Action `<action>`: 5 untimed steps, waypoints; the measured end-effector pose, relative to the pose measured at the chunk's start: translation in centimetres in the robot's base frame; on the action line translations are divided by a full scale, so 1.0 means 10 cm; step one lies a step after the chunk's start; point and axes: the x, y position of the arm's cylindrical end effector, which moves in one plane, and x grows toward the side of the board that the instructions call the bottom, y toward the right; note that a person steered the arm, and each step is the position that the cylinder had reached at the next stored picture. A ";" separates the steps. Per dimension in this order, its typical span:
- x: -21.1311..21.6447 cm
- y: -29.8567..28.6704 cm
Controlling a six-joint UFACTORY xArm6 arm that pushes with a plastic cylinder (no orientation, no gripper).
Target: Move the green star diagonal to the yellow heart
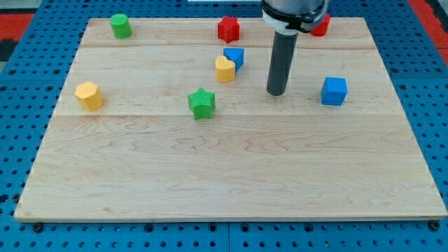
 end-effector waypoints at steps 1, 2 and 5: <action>-0.12 -0.02; -0.16 -0.02; -0.32 -0.89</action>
